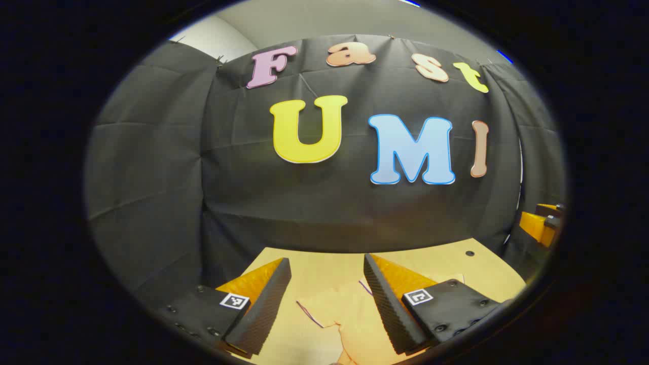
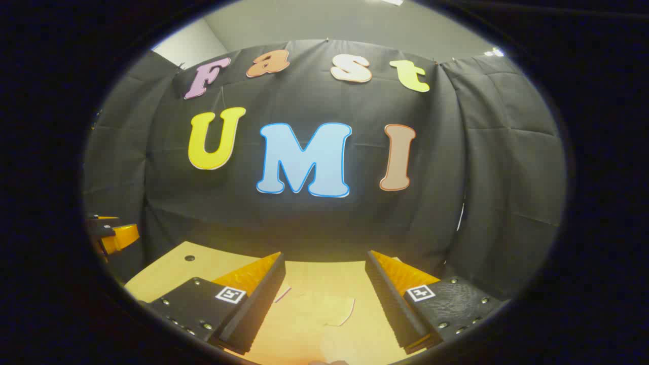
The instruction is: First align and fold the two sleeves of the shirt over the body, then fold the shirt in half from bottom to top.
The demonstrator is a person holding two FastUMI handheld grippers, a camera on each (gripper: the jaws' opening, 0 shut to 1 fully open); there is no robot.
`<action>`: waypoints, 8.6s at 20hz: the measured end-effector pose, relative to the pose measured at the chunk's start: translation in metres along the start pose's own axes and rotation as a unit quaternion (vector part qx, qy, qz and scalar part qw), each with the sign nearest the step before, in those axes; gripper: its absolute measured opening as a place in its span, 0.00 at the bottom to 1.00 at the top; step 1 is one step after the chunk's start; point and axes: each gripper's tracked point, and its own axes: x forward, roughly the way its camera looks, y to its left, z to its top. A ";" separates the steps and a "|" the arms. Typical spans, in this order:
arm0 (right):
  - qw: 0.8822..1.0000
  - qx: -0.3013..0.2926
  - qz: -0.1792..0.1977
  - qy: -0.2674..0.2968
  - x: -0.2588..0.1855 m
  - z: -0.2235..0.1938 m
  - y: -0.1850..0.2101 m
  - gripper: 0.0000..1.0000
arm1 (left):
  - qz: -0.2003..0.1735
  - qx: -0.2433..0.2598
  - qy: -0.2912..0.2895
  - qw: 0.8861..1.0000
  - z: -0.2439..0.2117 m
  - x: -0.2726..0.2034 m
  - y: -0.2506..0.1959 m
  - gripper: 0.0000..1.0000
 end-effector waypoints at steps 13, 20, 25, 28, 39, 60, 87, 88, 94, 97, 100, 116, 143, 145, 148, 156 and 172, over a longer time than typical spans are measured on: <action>1.000 0.000 0.006 0.015 0.011 -0.010 -0.006 0.99 | -0.006 0.004 -0.010 1.000 0.004 0.000 -0.006 0.97; 0.998 0.007 0.022 0.051 0.036 -0.038 -0.006 0.99 | -0.012 0.007 -0.018 1.000 0.009 0.002 -0.013 0.97; 0.990 0.028 0.037 0.134 0.071 -0.094 -0.008 0.99 | -0.015 0.003 -0.017 1.000 0.007 0.007 -0.013 0.97; 0.983 0.038 0.033 0.177 0.093 -0.127 -0.018 1.00 | -0.015 0.002 -0.010 1.000 0.002 0.008 -0.015 0.97; 0.931 0.038 0.015 0.363 0.169 -0.290 -0.043 1.00 | -0.001 0.006 0.007 1.000 -0.007 0.022 -0.012 0.97; 0.893 0.084 -0.002 0.442 0.192 -0.347 -0.053 0.24 | 0.017 0.009 0.028 0.999 -0.018 0.029 -0.008 0.95; 0.898 -0.031 0.201 0.390 0.165 -0.296 0.139 0.21 | 0.024 0.010 0.028 0.999 -0.019 0.030 0.004 0.92; 0.899 -0.028 0.201 0.388 0.166 -0.297 0.140 0.24 | 0.023 0.009 0.029 0.999 -0.020 0.031 0.004 0.92; 0.912 -0.006 0.196 0.359 0.164 -0.267 0.134 0.47 | 0.020 0.001 0.042 0.999 -0.032 0.040 0.003 0.95; 0.919 -0.006 0.198 0.340 0.158 -0.247 0.129 0.47 | 0.016 0.002 0.054 0.998 -0.045 0.051 0.004 0.95; 0.927 -0.006 0.201 0.317 0.150 -0.227 0.123 0.47 | 0.008 0.004 0.069 0.998 -0.060 0.066 0.003 0.93; 0.968 0.091 0.126 0.197 0.060 -0.087 0.032 0.47 | -0.013 -0.014 0.229 0.973 -0.241 0.152 0.013 0.98; 0.967 0.115 0.028 0.227 -0.003 -0.100 -0.032 0.47 | 0.019 -0.012 0.328 0.944 -0.358 0.190 0.022 0.76; 0.967 0.114 0.028 0.227 -0.003 -0.101 -0.032 0.47 | 0.024 -0.013 0.323 0.946 -0.358 0.193 0.021 0.40; 0.967 0.113 0.027 0.227 -0.003 -0.102 -0.034 0.47 | 0.031 -0.006 0.322 0.946 -0.357 0.193 0.020 0.23; 0.967 0.114 0.023 0.228 -0.007 -0.105 -0.038 0.47 | 0.025 0.004 0.319 0.947 -0.351 0.196 0.015 0.10; 0.966 0.133 0.000 0.222 -0.028 -0.112 -0.053 0.47 | -0.125 0.070 0.270 0.952 -0.302 0.197 -0.166 0.10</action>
